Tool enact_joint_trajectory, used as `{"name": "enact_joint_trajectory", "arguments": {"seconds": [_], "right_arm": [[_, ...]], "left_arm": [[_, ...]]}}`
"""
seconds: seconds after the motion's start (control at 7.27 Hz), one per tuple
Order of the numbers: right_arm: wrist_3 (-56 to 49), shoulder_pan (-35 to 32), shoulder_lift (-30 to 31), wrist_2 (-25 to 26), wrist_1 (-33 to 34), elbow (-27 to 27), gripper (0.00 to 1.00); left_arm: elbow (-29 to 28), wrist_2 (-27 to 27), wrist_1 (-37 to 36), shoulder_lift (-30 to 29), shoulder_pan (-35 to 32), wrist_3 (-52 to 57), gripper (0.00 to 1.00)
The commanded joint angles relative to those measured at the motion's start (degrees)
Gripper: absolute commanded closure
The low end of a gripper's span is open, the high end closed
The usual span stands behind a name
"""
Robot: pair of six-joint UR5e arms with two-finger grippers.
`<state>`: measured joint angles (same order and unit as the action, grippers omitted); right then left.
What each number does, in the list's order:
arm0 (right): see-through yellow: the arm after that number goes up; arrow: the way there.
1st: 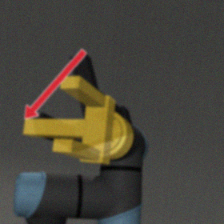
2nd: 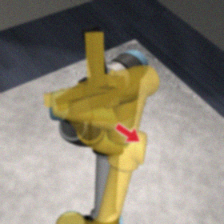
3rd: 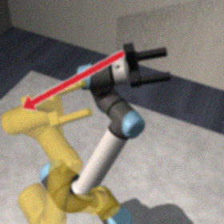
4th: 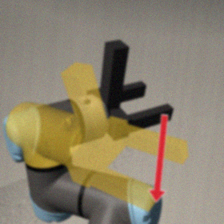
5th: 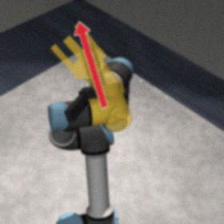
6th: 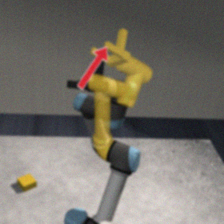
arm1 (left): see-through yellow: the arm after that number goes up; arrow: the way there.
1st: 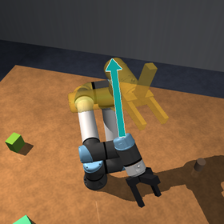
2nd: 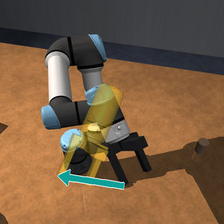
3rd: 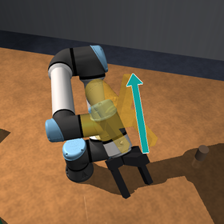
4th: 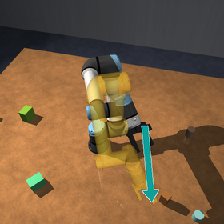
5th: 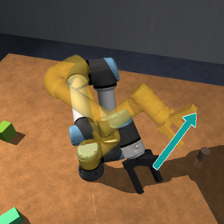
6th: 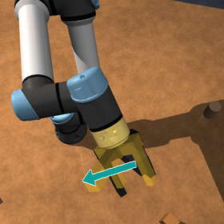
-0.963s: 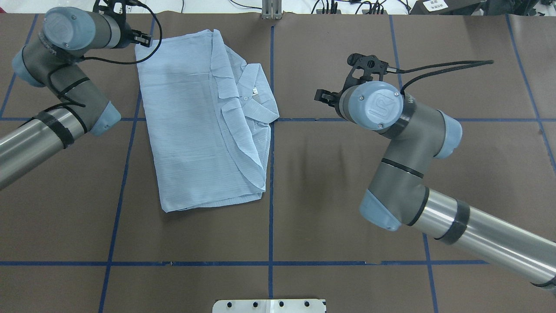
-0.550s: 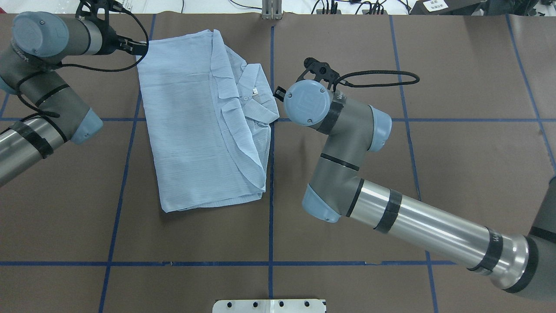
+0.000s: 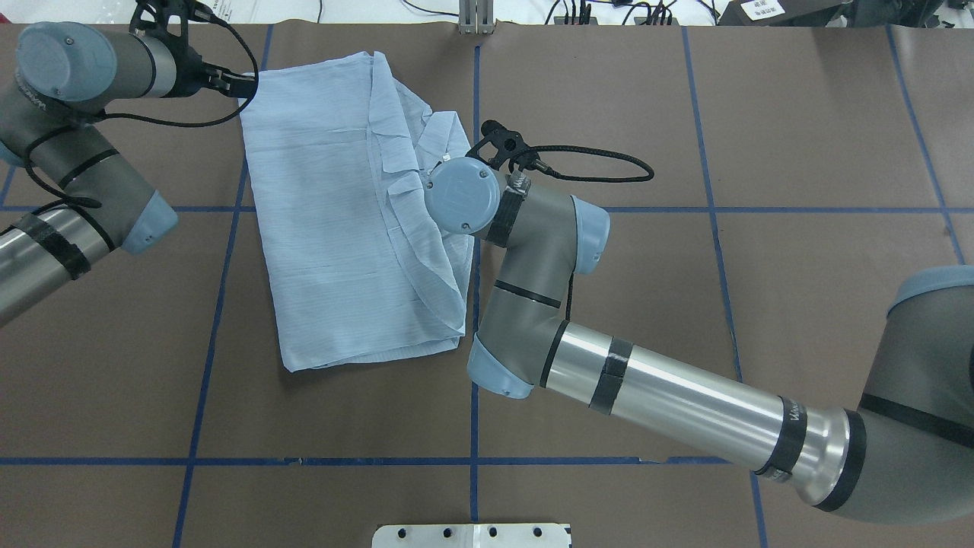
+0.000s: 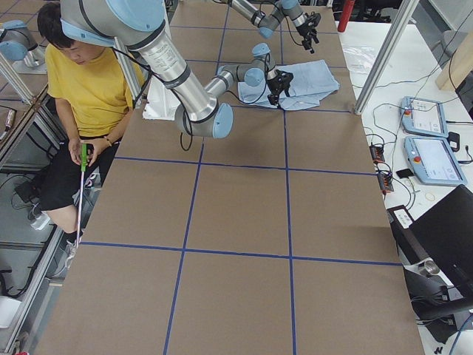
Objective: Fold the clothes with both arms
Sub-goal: 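Release and raise the left gripper while moving the right gripper to the collar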
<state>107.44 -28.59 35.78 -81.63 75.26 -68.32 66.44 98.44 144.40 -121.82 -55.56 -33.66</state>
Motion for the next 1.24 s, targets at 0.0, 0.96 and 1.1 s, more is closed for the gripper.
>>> {"name": "enact_joint_trajectory", "arguments": {"seconds": [0.0,0.96,1.1], "right_arm": [[-0.04,0.73,-0.36,2.44,-0.2,1.16,0.19],[-0.39,0.81,-1.5,4.02,-4.77,5.82,0.53],[-0.39,0.81,-1.67,4.02,-4.77,5.91,0.71]], "left_arm": [[0.01,0.0,0.0,0.0,0.1,-0.01,0.0],[0.01,0.0,0.0,0.09,0.01,0.0,0.0],[0.01,0.0,0.0,0.09,0.01,0.08,0.0]]}}
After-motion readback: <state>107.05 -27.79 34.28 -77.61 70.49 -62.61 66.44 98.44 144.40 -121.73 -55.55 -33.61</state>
